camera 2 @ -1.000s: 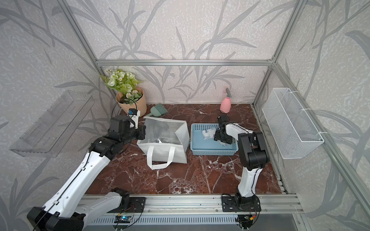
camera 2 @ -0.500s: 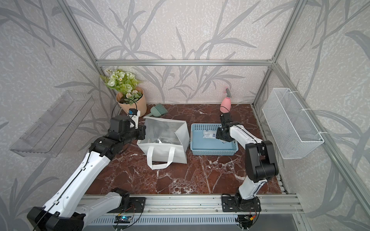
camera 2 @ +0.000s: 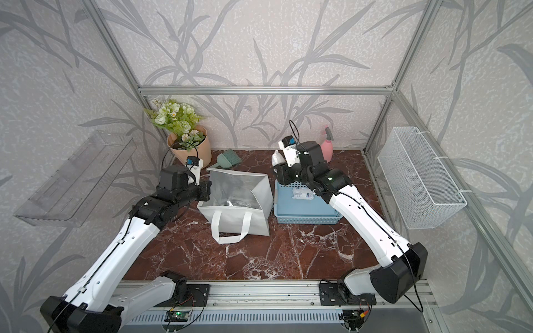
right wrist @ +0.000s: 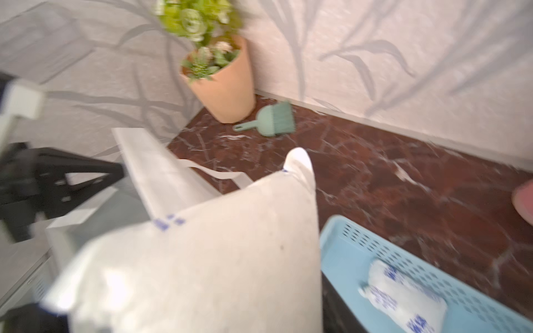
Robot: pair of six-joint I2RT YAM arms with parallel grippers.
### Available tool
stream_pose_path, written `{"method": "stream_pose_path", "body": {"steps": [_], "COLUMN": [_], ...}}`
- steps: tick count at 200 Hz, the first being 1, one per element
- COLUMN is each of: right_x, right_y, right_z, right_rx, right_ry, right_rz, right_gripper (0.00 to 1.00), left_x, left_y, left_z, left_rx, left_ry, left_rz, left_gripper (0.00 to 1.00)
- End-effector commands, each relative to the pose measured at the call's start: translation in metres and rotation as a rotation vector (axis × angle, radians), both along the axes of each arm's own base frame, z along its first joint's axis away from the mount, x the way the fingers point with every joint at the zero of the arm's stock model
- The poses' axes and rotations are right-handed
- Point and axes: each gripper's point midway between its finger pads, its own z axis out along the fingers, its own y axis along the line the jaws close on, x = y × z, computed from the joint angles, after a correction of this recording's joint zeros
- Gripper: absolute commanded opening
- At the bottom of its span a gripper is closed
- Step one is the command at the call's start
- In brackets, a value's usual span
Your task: Place the ice pack in the delivery bag
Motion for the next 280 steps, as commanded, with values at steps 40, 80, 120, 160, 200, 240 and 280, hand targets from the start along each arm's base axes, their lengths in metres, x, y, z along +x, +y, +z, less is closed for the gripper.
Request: {"method": "stream_pose_path", "body": {"steps": [40, 80, 120, 160, 200, 240, 280], "right_x": [-0.051, -0.063, -0.053, -0.054, -0.052, -0.044, -0.033], "right_y": [0.116, 0.146, 0.148, 0.136, 0.135, 0.136, 0.138], "right_z": [0.007, -0.072, -0.149, -0.226, -0.253, -0.235, -0.168], "right_rx": [-0.070, -0.262, -0.410, -0.579, -0.610, -0.595, -0.467], "right_ry": [-0.074, 0.104, 0.238, 0.392, 0.458, 0.417, 0.295], "right_rz": [0.464, 0.562, 0.547, 0.530, 0.506, 0.476, 0.429], "right_gripper": [0.41, 0.42, 0.42, 0.49, 0.59, 0.74, 0.82], "left_x": [-0.001, -0.001, 0.000, -0.002, -0.002, -0.001, 0.000], "left_y": [0.001, 0.001, 0.000, 0.001, -0.001, -0.001, 0.001], "left_z": [0.007, 0.012, 0.014, 0.014, 0.010, 0.010, 0.009], "left_rx": [-0.008, -0.012, -0.015, -0.014, -0.022, -0.024, -0.025], "left_ry": [-0.031, -0.043, -0.049, -0.051, -0.044, -0.042, -0.040], "left_rz": [0.002, 0.000, -0.007, -0.005, -0.007, -0.006, 0.011], "left_gripper": [0.00, 0.00, 0.00, 0.00, 0.00, 0.00, 0.00]}}
